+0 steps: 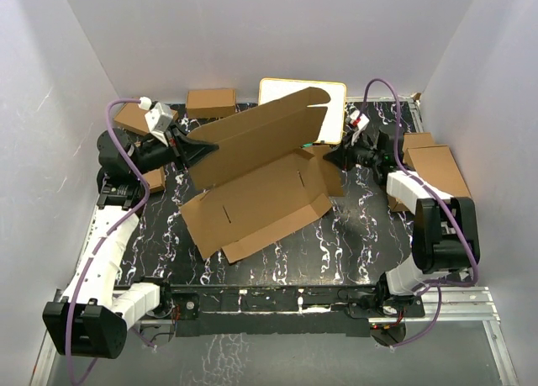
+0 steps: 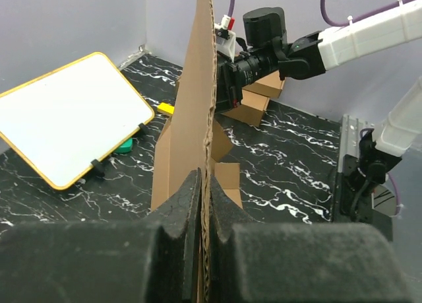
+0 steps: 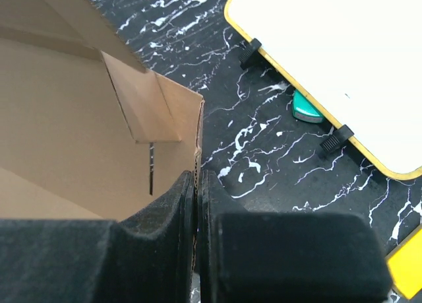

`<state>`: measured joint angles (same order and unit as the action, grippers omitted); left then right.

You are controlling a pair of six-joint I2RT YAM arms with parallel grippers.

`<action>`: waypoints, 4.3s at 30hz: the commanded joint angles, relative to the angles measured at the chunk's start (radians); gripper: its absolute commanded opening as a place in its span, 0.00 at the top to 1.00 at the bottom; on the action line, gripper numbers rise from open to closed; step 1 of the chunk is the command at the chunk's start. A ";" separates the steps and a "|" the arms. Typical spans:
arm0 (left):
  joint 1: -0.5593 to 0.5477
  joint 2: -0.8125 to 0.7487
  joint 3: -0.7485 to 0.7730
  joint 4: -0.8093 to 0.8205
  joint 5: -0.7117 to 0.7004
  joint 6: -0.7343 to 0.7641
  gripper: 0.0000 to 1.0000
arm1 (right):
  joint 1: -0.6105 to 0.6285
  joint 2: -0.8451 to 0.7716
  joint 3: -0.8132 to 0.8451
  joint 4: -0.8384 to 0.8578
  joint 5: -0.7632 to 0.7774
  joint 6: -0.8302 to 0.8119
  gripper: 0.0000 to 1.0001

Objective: Fold the paper box

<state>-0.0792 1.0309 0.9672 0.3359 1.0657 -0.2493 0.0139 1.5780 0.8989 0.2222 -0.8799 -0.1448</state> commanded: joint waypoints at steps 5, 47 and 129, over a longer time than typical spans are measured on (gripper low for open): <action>-0.014 -0.040 -0.002 -0.057 0.021 -0.113 1.00 | 0.002 -0.120 -0.099 0.315 -0.069 0.092 0.92; -0.065 -0.178 -0.040 -0.259 -0.011 -0.251 1.00 | 0.018 -0.373 -0.401 0.171 -0.080 -0.163 0.83; -0.149 0.037 0.099 -0.349 -0.083 0.004 1.00 | -0.210 -0.418 -0.308 -0.037 -0.367 -0.453 0.32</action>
<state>-0.2222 1.0679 1.0389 0.0338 0.9829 -0.2741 -0.0883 1.1767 0.5007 0.3988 -0.9802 -0.4118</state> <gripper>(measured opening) 0.011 0.656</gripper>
